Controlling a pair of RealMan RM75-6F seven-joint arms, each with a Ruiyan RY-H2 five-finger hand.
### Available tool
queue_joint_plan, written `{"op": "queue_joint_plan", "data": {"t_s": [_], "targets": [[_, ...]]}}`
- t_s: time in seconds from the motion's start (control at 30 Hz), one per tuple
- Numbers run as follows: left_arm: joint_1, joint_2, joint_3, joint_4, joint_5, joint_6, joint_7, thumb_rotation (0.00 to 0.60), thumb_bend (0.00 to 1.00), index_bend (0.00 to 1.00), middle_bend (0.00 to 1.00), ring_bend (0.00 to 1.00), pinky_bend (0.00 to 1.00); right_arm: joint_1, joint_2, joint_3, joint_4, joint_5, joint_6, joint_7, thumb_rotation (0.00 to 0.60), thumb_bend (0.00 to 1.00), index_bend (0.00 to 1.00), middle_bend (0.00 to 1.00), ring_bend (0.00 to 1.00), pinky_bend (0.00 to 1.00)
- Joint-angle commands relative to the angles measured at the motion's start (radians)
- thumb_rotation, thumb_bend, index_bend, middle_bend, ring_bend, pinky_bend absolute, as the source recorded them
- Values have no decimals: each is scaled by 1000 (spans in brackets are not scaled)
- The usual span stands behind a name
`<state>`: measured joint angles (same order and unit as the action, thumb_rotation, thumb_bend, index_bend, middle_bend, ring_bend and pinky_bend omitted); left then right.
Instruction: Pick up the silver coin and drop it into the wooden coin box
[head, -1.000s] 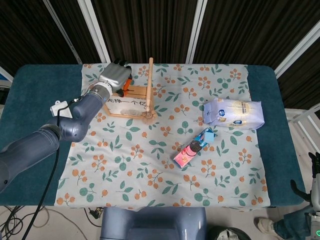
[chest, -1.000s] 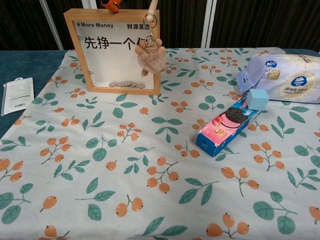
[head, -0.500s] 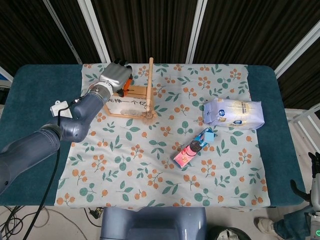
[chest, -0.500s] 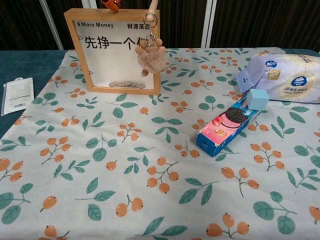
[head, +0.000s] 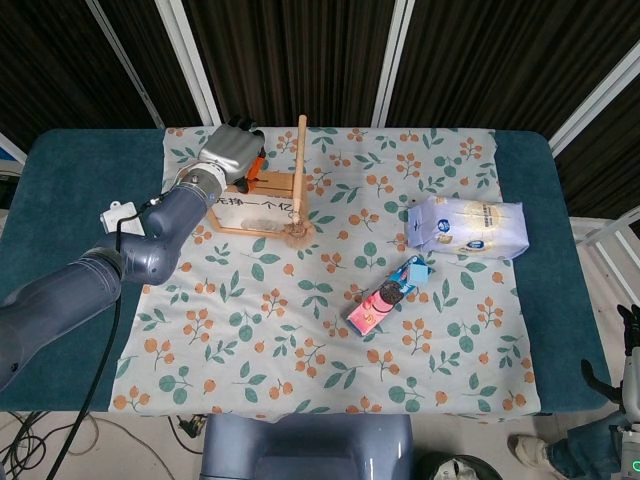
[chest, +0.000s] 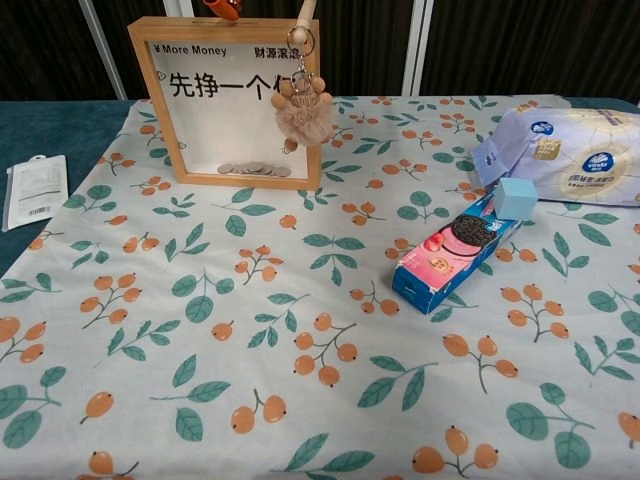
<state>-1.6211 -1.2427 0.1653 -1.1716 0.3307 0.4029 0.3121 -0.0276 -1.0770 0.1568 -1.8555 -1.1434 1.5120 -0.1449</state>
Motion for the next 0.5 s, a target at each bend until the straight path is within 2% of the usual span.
{"op": "queue_joint_plan", "data": {"t_s": [0.03, 0.17, 0.5], "targets": [[-2, -2, 3, 3, -2, -2, -2, 600, 406, 418, 177, 0, 0, 0, 0, 0, 0, 1, 0, 0, 600, 369, 99, 46, 4, 0], [-4, -3, 9, 6, -5, -3, -5, 600, 376, 402, 176, 0, 0, 0, 0, 0, 0, 1, 0, 0, 600, 369, 99, 46, 4, 0], [-11, -7, 24, 6, -11, 1, -3, 600, 375, 386, 175, 0, 0, 0, 0, 0, 0, 0, 1, -1, 600, 369, 99, 46, 4, 0]]}}
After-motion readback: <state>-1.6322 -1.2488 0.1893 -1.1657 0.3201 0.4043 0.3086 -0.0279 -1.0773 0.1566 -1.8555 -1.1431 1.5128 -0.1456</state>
